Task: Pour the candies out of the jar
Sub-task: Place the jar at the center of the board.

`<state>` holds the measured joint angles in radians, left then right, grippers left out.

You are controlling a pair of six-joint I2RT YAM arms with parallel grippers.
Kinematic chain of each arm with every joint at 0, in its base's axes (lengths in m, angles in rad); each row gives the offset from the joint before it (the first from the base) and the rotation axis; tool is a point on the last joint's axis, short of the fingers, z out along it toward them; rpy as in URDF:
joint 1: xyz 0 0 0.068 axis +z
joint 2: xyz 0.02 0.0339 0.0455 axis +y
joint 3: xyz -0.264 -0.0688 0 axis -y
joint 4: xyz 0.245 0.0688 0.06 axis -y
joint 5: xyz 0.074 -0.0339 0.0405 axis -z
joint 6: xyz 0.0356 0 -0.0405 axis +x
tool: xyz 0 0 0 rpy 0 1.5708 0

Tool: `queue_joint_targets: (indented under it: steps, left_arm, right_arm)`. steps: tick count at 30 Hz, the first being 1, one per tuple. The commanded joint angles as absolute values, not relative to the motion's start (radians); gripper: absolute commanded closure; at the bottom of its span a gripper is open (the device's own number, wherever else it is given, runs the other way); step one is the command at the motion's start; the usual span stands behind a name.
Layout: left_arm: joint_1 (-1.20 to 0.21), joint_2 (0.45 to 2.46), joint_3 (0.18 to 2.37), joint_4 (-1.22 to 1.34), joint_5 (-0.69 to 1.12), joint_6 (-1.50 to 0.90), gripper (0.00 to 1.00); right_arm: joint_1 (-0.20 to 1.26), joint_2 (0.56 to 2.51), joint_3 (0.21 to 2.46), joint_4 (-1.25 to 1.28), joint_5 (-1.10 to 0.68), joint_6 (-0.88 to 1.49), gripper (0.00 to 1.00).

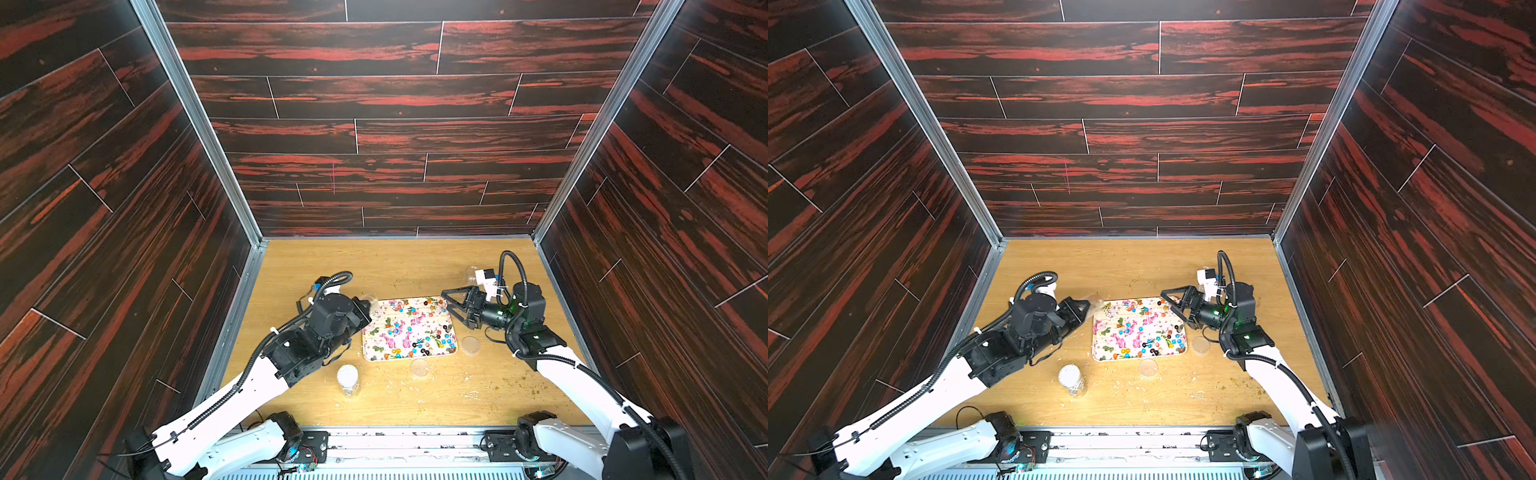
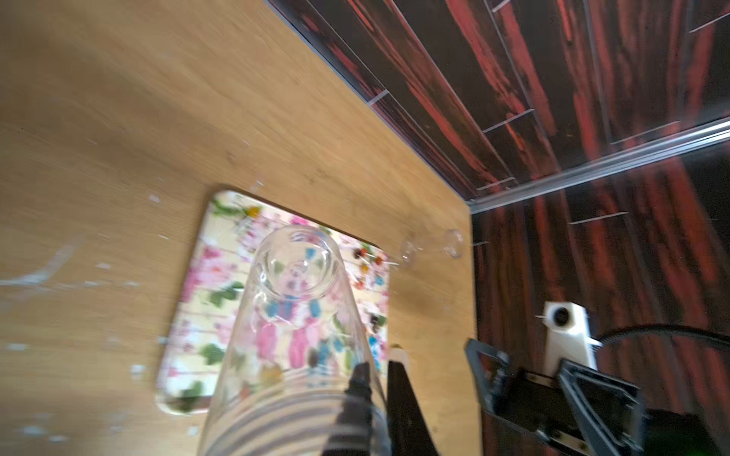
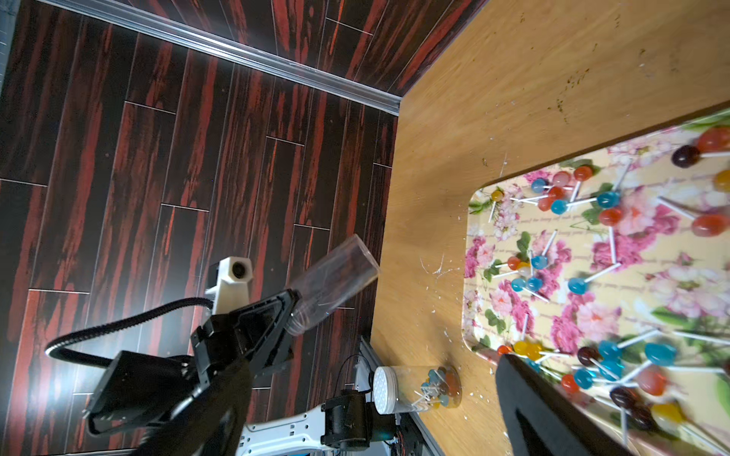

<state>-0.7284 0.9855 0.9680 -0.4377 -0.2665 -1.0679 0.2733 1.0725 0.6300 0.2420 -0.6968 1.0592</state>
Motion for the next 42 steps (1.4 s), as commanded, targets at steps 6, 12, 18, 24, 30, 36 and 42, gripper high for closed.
queue_joint_targets:
  steps: [6,12,18,24,30,36,42]
  left_arm:
    - [-0.507,1.159,1.110,-0.756,-0.185,-0.738,0.92]
    - [-0.438,1.496,1.331,-0.866,-0.081,-0.552,0.87]
    - [-0.422,1.807,1.604,-1.040,-0.097,-0.449,0.85]
    - [-0.376,1.966,1.735,-1.064,-0.046,-0.413,0.85]
    - [-0.325,2.003,1.753,-1.014,0.028,-0.441,0.81]
    - [-0.309,1.991,1.750,-0.995,0.026,-0.448,0.68]
    - [-0.298,1.954,1.759,-0.995,0.010,-0.452,0.56]
  right_arm:
    - [0.227,0.993,0.577,0.106,-0.736,0.983,0.01]
    - [0.206,0.963,0.551,0.089,-0.752,0.977,0.01]
    - [0.190,0.928,0.538,0.044,-0.755,0.956,0.01]
    - [0.175,0.907,0.540,-0.001,-0.756,0.932,0.01]
    - [0.170,0.904,0.546,-0.025,-0.755,0.922,0.01]
    - [0.167,0.918,0.566,-0.059,-0.747,0.891,0.01]
    - [0.168,0.902,0.589,-0.106,-0.714,0.861,0.01]
